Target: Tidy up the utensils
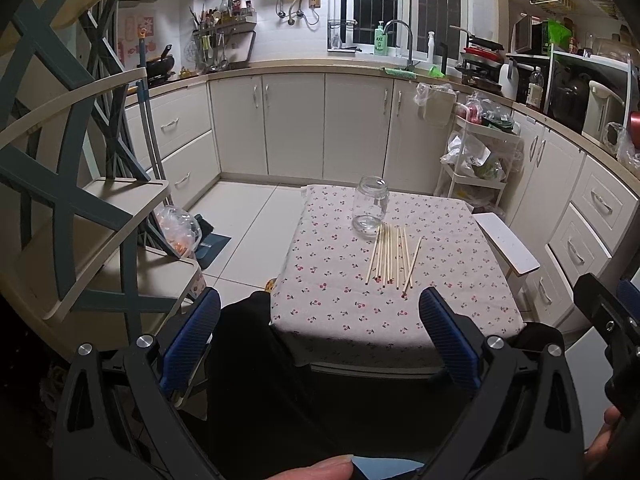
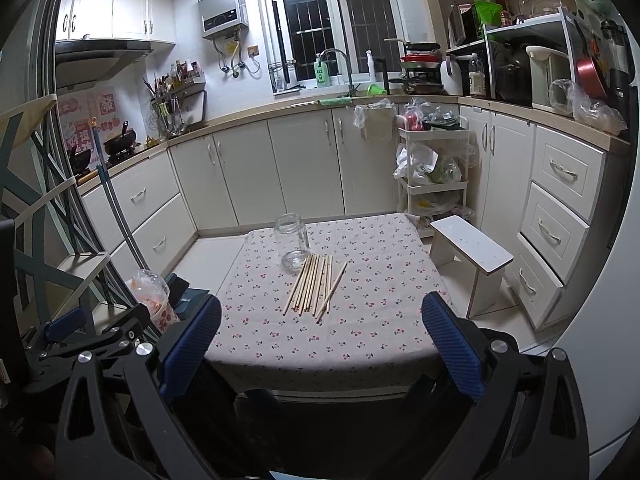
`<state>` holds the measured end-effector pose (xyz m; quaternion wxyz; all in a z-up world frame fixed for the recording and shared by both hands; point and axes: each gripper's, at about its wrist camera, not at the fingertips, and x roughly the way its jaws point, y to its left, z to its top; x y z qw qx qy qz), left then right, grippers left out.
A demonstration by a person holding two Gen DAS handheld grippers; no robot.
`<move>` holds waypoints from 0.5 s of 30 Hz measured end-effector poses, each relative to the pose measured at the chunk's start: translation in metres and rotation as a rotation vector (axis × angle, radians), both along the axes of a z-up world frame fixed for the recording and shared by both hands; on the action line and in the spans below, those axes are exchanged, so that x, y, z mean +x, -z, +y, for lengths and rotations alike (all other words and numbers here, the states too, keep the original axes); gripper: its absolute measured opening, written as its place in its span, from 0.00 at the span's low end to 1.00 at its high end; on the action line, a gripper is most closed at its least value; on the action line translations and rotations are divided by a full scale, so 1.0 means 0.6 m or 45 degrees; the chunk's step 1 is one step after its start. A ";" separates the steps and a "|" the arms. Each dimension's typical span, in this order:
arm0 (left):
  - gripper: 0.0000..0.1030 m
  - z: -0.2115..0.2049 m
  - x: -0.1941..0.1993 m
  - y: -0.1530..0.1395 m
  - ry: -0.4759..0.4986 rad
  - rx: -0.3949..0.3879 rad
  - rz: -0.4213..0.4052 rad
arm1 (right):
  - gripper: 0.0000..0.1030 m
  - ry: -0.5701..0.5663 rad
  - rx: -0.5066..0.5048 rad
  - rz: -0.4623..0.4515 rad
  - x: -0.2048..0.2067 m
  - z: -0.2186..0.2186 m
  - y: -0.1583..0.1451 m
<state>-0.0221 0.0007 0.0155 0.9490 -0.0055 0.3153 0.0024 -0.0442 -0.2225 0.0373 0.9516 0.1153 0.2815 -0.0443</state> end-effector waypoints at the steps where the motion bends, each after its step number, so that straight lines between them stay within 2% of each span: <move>1: 0.93 -0.001 -0.001 -0.001 0.001 0.000 -0.003 | 0.94 0.000 0.000 -0.003 -0.001 0.000 -0.002; 15: 0.93 0.003 -0.016 -0.019 0.009 -0.014 -0.057 | 0.94 0.007 -0.010 -0.058 -0.013 0.000 -0.017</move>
